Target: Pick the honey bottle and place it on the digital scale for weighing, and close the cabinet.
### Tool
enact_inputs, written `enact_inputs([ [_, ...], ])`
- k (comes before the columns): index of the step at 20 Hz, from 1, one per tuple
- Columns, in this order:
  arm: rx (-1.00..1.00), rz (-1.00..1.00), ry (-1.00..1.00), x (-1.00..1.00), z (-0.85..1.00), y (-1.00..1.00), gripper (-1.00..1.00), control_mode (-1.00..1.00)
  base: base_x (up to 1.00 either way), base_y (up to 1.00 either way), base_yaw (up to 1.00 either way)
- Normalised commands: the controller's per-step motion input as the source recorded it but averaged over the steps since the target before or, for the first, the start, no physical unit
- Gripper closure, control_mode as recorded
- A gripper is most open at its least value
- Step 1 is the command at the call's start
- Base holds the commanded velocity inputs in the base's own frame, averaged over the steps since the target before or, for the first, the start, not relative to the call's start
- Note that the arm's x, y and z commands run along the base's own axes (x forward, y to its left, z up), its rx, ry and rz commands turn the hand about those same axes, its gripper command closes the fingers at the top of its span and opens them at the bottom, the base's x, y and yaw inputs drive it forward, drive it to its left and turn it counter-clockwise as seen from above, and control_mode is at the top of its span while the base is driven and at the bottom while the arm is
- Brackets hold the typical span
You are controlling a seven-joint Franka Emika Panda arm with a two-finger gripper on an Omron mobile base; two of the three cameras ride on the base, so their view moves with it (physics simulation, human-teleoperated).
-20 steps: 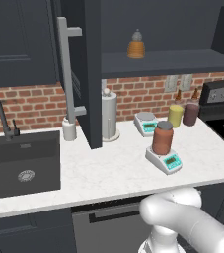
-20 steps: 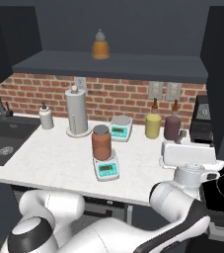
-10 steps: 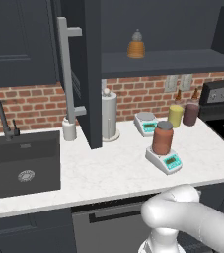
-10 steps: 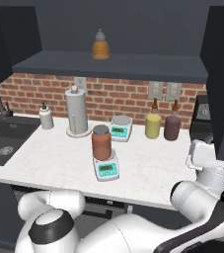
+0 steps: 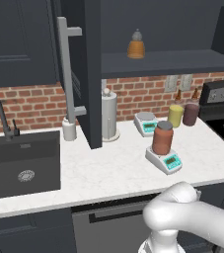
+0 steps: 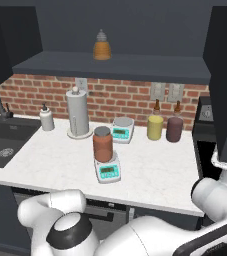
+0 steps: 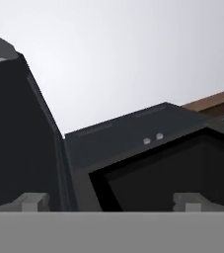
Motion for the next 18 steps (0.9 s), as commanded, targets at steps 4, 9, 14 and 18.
enact_inputs([
  [4,-0.07,0.18,-0.26,-0.22,0.46,0.48,-1.00,-1.00,0.00,0.00,0.00],
  [9,-0.16,0.17,-0.29,-0.04,0.65,0.74,-1.00,-1.00,0.00,0.00,0.00],
  [14,-0.23,0.18,-0.09,-0.26,0.53,0.68,-1.00,-1.00,0.00,0.00,0.00],
  [18,-0.30,0.06,0.06,-0.36,0.35,0.83,-1.00,-1.00,0.00,0.00,0.00],
])
